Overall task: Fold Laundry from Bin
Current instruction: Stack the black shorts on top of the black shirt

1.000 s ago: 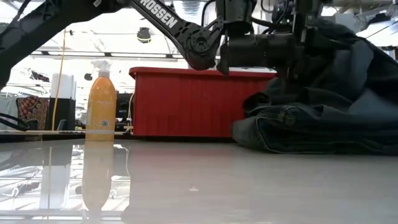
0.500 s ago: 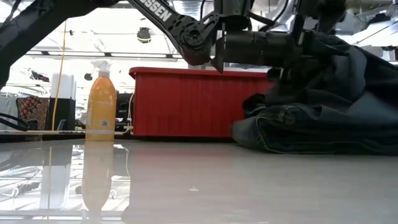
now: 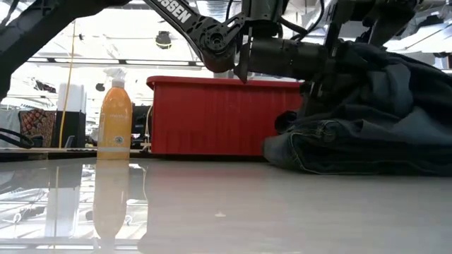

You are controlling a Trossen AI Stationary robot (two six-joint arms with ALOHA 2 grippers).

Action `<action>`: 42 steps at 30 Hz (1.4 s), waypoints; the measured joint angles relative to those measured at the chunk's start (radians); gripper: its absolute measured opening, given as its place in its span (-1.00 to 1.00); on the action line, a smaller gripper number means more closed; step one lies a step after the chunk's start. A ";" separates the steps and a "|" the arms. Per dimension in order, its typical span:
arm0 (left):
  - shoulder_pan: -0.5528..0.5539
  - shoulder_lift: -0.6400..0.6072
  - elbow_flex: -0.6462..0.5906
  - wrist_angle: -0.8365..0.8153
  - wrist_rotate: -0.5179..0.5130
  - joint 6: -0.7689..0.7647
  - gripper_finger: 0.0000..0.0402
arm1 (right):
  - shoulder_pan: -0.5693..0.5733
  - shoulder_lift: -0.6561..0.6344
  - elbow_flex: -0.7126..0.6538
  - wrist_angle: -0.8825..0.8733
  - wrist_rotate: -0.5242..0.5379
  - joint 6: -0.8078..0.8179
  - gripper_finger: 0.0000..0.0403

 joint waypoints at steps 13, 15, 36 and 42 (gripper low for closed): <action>-0.006 0.000 0.000 -0.012 -0.041 0.027 -0.74 | 0.020 0.000 0.000 0.009 0.035 -0.002 0.27; -0.007 0.000 0.000 -0.011 -0.041 0.016 -0.59 | 0.020 0.000 0.000 0.009 0.035 -0.002 0.27; 0.024 -0.158 0.000 -0.355 0.172 0.123 -0.28 | 0.020 0.000 0.000 0.016 0.055 -0.002 0.27; -0.006 -0.284 0.000 -0.654 -0.005 0.280 -0.28 | 0.033 0.013 0.000 0.079 0.055 -0.001 0.27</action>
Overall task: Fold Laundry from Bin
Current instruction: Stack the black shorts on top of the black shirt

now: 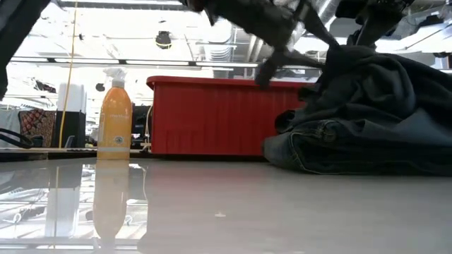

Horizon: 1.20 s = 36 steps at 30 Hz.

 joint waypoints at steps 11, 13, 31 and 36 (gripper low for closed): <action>-0.115 -0.234 0.001 -0.426 -0.528 0.120 -0.28 | 0.168 0.167 -0.058 0.079 0.000 0.058 0.27; -0.141 -0.245 0.001 -0.517 -0.657 0.093 -0.28 | 0.221 0.204 -0.066 0.091 0.000 0.077 0.27; -0.282 -0.245 0.001 -1.345 -0.992 -0.603 -0.28 | 0.181 0.420 -0.070 0.261 0.245 -0.030 0.27; -0.318 -0.252 -0.010 -1.574 -1.014 -0.757 -0.28 | 0.174 0.367 0.044 0.120 0.221 -0.040 0.27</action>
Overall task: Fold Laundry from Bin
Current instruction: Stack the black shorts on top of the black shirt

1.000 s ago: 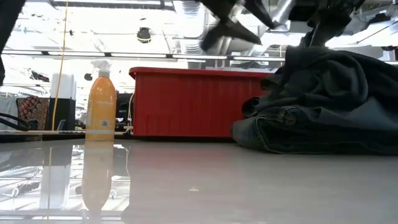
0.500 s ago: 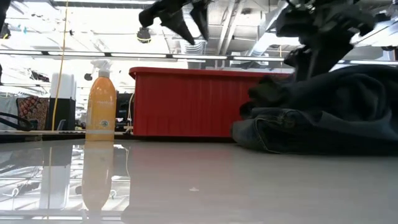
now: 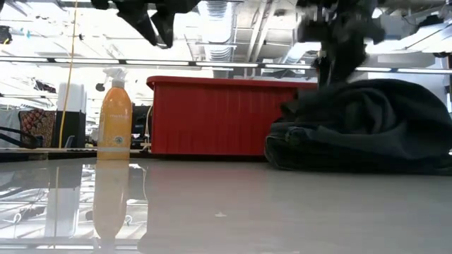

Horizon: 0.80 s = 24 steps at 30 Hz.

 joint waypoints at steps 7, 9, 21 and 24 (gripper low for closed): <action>0.015 -0.044 -0.103 0.000 0.045 0.087 -0.28 | 0.026 -0.180 0.071 -0.102 0.012 0.127 0.27; 0.009 -0.100 -0.184 0.001 0.048 0.065 -0.28 | 0.070 -0.247 0.027 -0.108 0.014 0.237 0.27; -0.013 -0.473 -0.701 0.527 0.061 0.122 -0.28 | 0.407 -0.332 -0.370 0.294 0.311 0.521 0.27; -0.009 -0.521 -0.752 0.676 0.067 0.234 -0.28 | 0.350 -0.287 -0.382 0.310 0.337 0.499 0.27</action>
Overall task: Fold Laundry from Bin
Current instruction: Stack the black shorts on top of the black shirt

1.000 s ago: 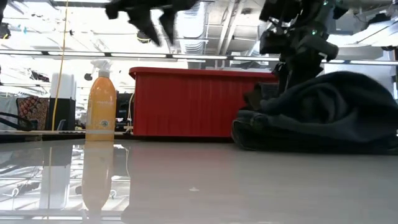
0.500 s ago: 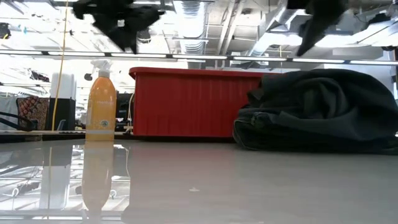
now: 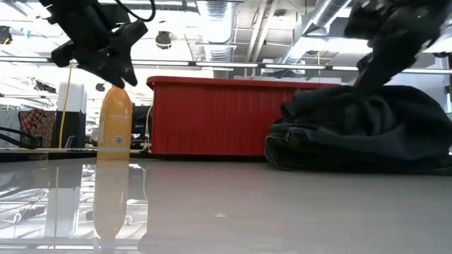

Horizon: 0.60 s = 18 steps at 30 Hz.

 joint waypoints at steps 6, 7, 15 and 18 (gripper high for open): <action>0.001 -0.024 -0.009 0.120 0.003 0.109 -0.28 | -0.180 0.105 0.001 0.143 -0.056 -0.179 0.27; 0.001 -0.024 -0.009 0.136 0.005 0.118 -0.28 | -0.211 0.126 0.001 0.180 -0.083 -0.211 0.27; 0.001 -0.024 -0.009 0.185 0.055 0.186 -0.28 | -0.376 0.202 0.063 0.108 -0.323 -0.279 0.27; 0.001 -0.024 -0.009 0.187 0.057 0.198 -0.28 | -0.379 0.181 0.123 -0.014 -0.280 -0.285 0.27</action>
